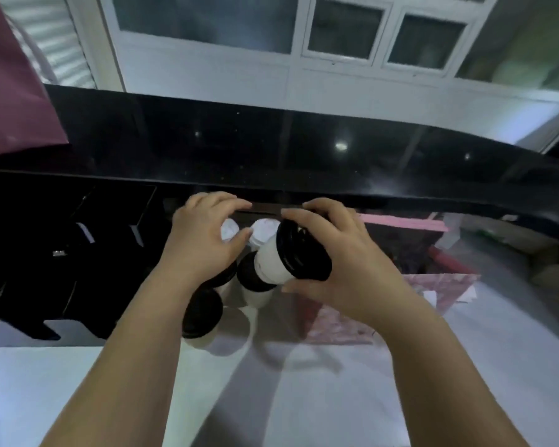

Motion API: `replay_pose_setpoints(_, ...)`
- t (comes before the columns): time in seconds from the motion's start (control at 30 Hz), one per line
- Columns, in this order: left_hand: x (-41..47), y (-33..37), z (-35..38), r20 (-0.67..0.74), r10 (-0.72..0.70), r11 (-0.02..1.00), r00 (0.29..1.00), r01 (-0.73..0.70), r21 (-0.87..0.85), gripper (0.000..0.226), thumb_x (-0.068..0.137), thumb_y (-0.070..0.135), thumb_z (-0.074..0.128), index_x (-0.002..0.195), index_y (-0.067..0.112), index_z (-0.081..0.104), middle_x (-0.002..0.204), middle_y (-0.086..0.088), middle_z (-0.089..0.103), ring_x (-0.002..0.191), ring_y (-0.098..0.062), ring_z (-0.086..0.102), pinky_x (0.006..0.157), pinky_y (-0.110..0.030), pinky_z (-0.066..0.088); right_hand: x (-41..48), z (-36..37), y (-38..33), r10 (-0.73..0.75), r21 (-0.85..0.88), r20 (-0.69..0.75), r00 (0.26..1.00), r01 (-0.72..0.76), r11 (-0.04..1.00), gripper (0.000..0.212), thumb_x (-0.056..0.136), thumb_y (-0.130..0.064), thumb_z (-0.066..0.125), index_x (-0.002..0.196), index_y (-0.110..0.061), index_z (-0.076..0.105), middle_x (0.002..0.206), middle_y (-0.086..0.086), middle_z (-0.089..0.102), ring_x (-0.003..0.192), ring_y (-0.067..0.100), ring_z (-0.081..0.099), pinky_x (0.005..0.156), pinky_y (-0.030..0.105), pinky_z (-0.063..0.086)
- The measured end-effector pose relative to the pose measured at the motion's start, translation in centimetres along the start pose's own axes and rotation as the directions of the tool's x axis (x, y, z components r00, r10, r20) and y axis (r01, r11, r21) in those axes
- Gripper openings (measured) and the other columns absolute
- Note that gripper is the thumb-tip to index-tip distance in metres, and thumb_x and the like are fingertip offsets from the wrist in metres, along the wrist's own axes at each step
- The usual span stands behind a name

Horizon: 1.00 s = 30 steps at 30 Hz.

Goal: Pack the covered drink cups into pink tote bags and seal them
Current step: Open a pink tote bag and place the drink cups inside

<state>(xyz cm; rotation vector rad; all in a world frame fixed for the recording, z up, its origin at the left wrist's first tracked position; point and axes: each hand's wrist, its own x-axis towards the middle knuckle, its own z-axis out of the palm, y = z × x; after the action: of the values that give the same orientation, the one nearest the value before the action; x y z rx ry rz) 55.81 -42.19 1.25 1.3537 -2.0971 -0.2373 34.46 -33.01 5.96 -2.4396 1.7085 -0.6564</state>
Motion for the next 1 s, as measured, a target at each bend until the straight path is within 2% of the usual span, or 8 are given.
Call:
replay_pose_setpoints(0.2,3.5,5.7,2.6,0.060,0.202,0.964,0.978,-0.187,-0.189,0.040,0.087,0.034,0.070,0.126,0.026,0.063,0.129,0.007,0.057,0.124,-0.019,0.044,0.102,-0.039,0.038,-3.5,-6.4,4.8,0.238,0.042,-0.295,0.926,-0.236,0.971,0.084,0.064,-0.052,0.074,0.138,-0.048,0.035,0.125,-0.028,0.027,0.128,0.013,0.031,0.101,0.034,0.034)
replay_pose_setpoints(0.33,3.9,9.7,5.4,0.134,0.357,0.902,0.924,-0.304,-0.305,0.030,0.087,0.027,0.070,0.116,0.022,0.071,0.118,0.007,0.065,0.114,-0.012,0.053,0.096,-0.029,0.041,-5.2,-7.3,7.2,0.371,0.027,-0.328,0.869,-0.384,0.923,0.080,0.065,-0.044,0.079,0.135,-0.046,0.039,0.129,-0.021,0.031,0.127,0.013,0.030,0.100,0.034,0.036)
replay_pose_setpoints(0.43,4.2,11.0,7.2,0.198,0.399,0.907,0.895,-0.352,-0.232,0.023,0.087,0.032,0.069,0.108,0.022,0.075,0.102,0.007,0.072,0.099,-0.015,0.063,0.091,-0.036,0.046,-5.7,-6.9,8.3,0.397,0.004,-0.309,0.864,-0.416,0.909,0.078,0.066,-0.040,0.082,0.134,-0.042,0.043,0.134,-0.010,0.035,0.126,0.016,0.031,0.098,0.032,0.037)
replay_pose_setpoints(0.53,4.2,10.6,8.6,0.335,0.322,0.944,0.885,-0.328,-0.040,0.047,0.084,0.056,0.064,0.123,0.029,0.065,0.119,0.010,0.067,0.117,-0.013,0.055,0.105,-0.043,0.035,-5.7,-5.8,9.3,0.385,-0.005,-0.257,0.886,-0.400,0.917,0.080,0.066,-0.038,0.084,0.135,-0.039,0.044,0.134,-0.008,0.037,0.126,0.017,0.031,0.094,0.029,0.034)
replay_pose_setpoints(0.6,3.7,10.1,8.9,0.404,0.249,0.965,0.880,-0.259,-0.030,0.074,0.075,0.069,0.063,0.138,0.031,0.052,0.143,0.007,0.052,0.137,-0.014,0.038,0.117,-0.048,0.020,-5.5,-5.1,10.1,0.377,0.005,-0.211,0.902,-0.385,0.923,0.079,0.067,-0.038,0.084,0.135,-0.038,0.044,0.133,-0.008,0.038,0.124,0.017,0.032,0.093,0.029,0.034)
replay_pose_setpoints(0.7,3.0,9.9,9.1,0.480,0.222,0.972,0.848,-0.229,-0.046,0.109,0.064,0.075,0.064,0.154,0.034,0.019,0.164,0.002,0.013,0.150,-0.014,0.003,0.121,-0.051,0.000,-4.7,-4.2,11.2,0.350,-0.037,-0.083,0.933,-0.354,0.934,0.077,0.067,-0.041,0.082,0.133,-0.041,0.042,0.132,-0.010,0.038,0.122,0.018,0.033,0.094,0.033,0.039)
replay_pose_setpoints(0.83,2.2,10.8,9.2,0.589,0.203,0.969,0.782,-0.246,-0.008,0.139,0.056,0.074,0.074,0.153,0.034,-0.016,0.160,0.004,-0.029,0.140,-0.010,-0.038,0.119,-0.054,-0.007,-3.1,-2.2,12.5,0.340,-0.161,0.206,0.918,-0.311,0.937,0.082,0.064,-0.047,0.080,0.132,-0.045,0.035,0.128,-0.010,0.041,0.117,0.017,0.037,0.089,0.033,0.040)
replay_pose_setpoints(1.0,0.4,12.1,9.2,0.603,0.252,0.951,0.757,-0.310,-0.008,0.155,0.045,0.079,0.076,0.149,0.032,-0.029,0.150,0.005,-0.047,0.132,-0.011,-0.050,0.115,-0.052,-0.015,-2.1,0.5,14.8,0.469,-0.351,0.387,0.794,-0.344,0.871,0.089,0.068,-0.039,0.081,0.142,-0.032,0.032,0.142,0.005,0.037,0.123,0.033,0.041,0.098,0.046,0.045)
